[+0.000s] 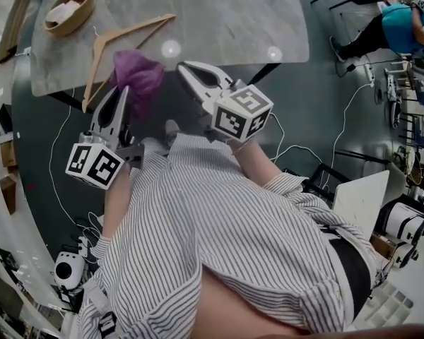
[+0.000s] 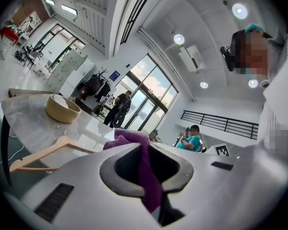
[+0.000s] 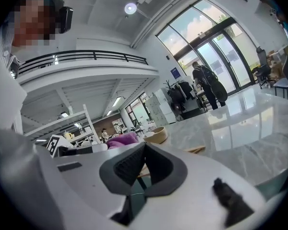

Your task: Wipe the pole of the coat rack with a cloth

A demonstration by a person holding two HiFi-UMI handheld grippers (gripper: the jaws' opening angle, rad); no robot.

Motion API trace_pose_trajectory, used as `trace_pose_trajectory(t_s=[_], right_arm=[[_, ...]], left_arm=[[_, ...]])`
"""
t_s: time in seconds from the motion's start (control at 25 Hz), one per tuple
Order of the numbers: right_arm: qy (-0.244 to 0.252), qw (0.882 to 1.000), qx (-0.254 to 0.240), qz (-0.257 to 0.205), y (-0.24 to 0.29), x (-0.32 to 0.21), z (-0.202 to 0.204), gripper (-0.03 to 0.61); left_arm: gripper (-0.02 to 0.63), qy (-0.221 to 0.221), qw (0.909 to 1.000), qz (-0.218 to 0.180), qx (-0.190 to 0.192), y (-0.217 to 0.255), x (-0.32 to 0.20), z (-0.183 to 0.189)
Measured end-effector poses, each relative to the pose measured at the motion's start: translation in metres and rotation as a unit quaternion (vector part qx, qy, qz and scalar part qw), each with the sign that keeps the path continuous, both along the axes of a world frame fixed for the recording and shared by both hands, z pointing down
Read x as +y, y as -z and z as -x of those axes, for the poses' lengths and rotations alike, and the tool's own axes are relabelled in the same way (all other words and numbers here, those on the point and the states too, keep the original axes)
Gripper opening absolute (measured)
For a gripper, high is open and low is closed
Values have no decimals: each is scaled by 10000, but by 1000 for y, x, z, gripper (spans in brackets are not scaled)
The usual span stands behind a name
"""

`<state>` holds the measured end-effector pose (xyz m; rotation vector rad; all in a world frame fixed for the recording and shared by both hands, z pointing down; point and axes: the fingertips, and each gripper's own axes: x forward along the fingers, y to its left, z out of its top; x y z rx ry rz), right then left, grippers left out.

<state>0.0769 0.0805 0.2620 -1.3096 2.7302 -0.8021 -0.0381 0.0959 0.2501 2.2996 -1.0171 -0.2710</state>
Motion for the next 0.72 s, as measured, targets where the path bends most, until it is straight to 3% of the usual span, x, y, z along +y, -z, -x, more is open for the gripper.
trace_pose_trajectory(t_s=[0.36,0.56,0.72], right_arm=[[10,9998,-39,196,-15,-35,4,14],[-74,9993,-75,368,-23,-60,7,14],[-35,9996,134,245,-16,-88,13,14]], left_arm=[[49,77,9997,244,-59,-16,-29,9],[49,-105,9994,341,-44,-21,-55,5],[49,-240,9992,329,-36,-17,-83,2]])
